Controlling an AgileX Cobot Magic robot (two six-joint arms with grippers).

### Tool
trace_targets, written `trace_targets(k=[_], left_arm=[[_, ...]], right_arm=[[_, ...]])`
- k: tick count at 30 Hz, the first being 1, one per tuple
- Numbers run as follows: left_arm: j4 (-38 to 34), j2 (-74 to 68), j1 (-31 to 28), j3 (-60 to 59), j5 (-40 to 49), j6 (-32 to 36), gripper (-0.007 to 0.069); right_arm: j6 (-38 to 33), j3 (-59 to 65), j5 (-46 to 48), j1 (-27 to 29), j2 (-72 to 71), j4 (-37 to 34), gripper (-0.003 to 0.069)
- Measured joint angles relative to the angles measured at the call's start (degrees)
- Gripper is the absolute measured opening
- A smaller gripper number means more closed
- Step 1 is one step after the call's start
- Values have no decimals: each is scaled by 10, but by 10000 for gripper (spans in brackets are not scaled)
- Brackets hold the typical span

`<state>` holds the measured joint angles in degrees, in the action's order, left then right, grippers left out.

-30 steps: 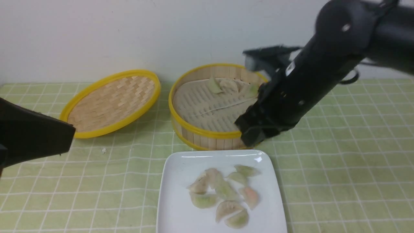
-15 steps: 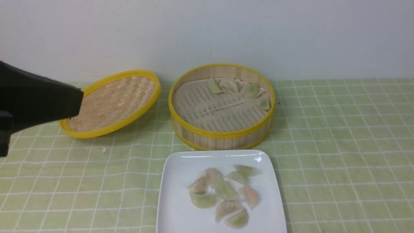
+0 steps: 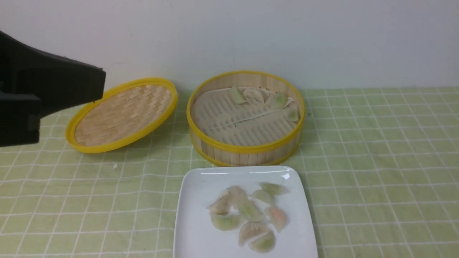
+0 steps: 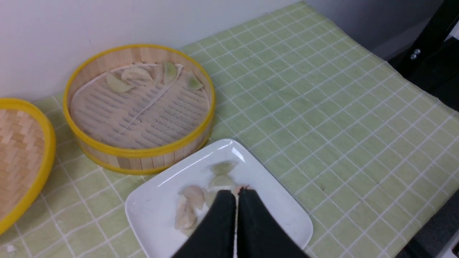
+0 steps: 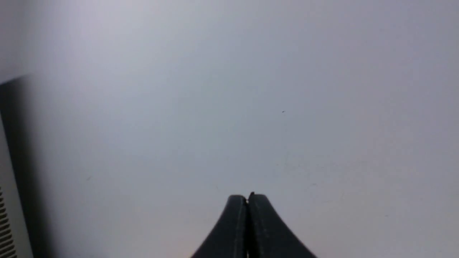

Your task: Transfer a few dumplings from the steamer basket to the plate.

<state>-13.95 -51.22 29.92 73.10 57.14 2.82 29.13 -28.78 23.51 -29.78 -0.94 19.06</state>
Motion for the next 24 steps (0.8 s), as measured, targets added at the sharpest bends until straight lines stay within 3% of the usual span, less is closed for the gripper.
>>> trace_targets(k=[8,16,24], left_arm=[[2,29,0,-39,-25,24,-6],[1,222,0,-225,-223,37,-6],[0,327,0,-305,-273,38,-6]], right_arm=[[40,2,-7,0,-1,26,-15],[41,2,-7,0,-1,26,-15],[41,2,-8,0,-1,26,-15]])
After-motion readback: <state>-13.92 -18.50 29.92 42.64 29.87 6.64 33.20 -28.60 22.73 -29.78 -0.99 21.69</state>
